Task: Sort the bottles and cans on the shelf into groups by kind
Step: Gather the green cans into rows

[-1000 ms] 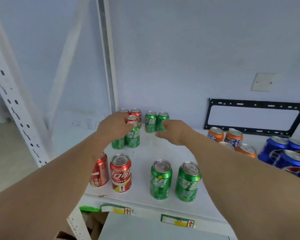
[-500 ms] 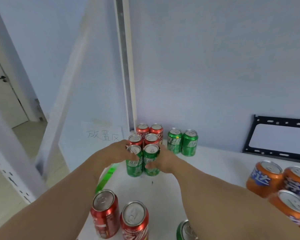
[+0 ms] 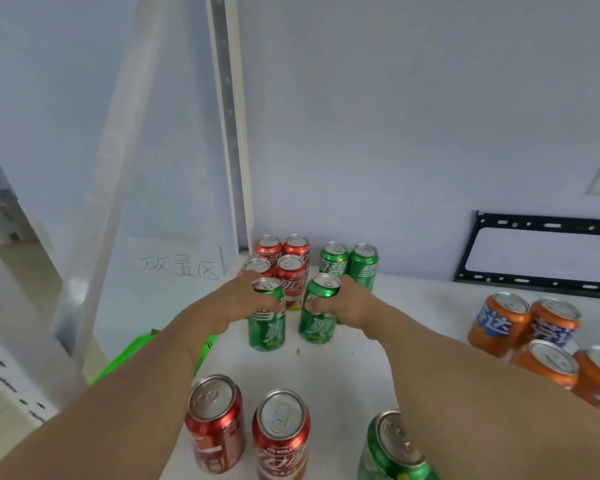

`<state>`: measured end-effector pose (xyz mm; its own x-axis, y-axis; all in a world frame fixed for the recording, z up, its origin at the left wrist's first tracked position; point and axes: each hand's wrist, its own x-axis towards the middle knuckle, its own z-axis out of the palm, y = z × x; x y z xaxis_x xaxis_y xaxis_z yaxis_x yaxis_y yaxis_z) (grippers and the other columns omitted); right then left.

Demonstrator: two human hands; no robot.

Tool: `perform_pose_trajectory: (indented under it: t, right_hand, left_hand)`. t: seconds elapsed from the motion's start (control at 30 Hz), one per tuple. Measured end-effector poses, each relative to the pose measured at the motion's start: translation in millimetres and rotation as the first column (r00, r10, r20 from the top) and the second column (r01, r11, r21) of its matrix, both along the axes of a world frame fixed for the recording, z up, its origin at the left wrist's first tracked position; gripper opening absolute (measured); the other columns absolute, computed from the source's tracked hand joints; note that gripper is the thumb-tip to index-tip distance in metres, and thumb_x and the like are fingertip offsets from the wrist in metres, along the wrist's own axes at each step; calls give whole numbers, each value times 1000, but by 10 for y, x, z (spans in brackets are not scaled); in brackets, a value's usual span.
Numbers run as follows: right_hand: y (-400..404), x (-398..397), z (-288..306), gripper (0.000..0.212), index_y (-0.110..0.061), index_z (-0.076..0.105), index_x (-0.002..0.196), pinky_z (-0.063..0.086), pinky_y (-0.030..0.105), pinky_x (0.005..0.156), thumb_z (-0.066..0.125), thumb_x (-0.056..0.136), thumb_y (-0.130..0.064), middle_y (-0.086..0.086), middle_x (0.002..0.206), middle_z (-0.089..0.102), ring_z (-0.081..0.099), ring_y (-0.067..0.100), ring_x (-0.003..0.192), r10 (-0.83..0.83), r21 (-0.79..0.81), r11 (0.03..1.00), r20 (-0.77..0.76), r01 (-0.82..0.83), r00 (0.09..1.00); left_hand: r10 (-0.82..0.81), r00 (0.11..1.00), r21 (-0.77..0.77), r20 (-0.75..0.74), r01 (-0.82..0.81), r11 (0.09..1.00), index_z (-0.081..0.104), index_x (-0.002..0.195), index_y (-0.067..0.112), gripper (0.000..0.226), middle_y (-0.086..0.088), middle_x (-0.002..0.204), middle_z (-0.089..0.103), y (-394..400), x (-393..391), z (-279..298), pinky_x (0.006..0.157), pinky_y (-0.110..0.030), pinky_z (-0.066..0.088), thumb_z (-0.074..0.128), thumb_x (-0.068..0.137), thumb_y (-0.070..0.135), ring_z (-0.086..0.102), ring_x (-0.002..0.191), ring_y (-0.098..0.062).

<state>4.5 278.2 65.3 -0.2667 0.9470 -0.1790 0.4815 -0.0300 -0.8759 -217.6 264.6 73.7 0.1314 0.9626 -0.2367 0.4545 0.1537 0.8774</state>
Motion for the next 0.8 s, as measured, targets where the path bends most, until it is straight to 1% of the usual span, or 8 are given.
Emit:
perform_pose_trajectory:
  t: [0.1,0.2,0.27,0.4,0.5,0.6,0.7,0.8]
  right_hand:
    - [-113,221,93,50,-21,63,115,56,41,86,84,70,-22,0,107,73,67,21,103,-131,-30,991,-126,128,983]
    - [-260,464,179,69,-21,46,126,55,37,73,86,70,-25,2,114,66,65,23,104,-246,-39,969,-191,243,950]
    - [-386,625,230,68,-25,38,126,55,34,72,84,75,-21,3,114,61,63,22,102,-299,-29,954,-192,299,935]
    - [-551,928,267,67,-22,47,122,59,40,79,85,68,-31,4,110,64,66,22,100,-326,20,944,-112,331,939]
    - [-652,1142,243,72,-21,46,124,59,42,80,86,64,-34,5,112,64,64,23,100,-337,31,941,-33,338,941]
    - [-763,1343,178,71,-19,40,127,57,43,86,84,71,-27,6,115,60,61,24,103,-337,13,942,13,337,942]
    - [-833,1487,78,75,-16,37,131,55,43,90,82,73,-31,8,117,58,60,25,104,-306,13,952,113,307,945]
    - [-887,1571,-8,71,-14,37,127,54,36,80,81,75,-30,8,114,58,60,24,101,-267,17,963,187,268,945]
  left_hand:
    - [-17,994,15,109,15,1000,60,115,25,54,-2,109,72,-50,128,98,93,-49,53,82,67,20,67,105,-23]
    - [-80,983,48,167,73,996,61,117,24,52,-7,112,70,-111,315,193,84,-43,54,81,69,21,66,105,-26]
    - [-112,977,76,183,100,992,61,116,18,42,-11,112,69,-157,469,245,90,-47,53,76,78,14,65,106,-29]
    - [-142,971,113,191,122,986,58,113,26,46,-9,110,67,-255,773,324,82,-41,53,80,73,21,66,100,-25]
    - [-179,971,129,161,159,979,57,110,24,38,-4,105,68,-349,996,349,83,-38,54,77,79,13,66,97,-18]
    - [-194,973,130,124,178,975,58,107,25,37,-2,105,70,-415,1176,345,94,-45,53,78,78,12,67,100,-18]
    - [-174,982,148,74,162,976,59,110,23,44,-3,109,70,-448,1296,325,96,-49,51,82,74,17,66,103,-20]
    - [-165,986,162,28,159,974,59,110,26,46,2,112,67,-487,1382,297,96,-44,50,84,72,24,63,104,-16]
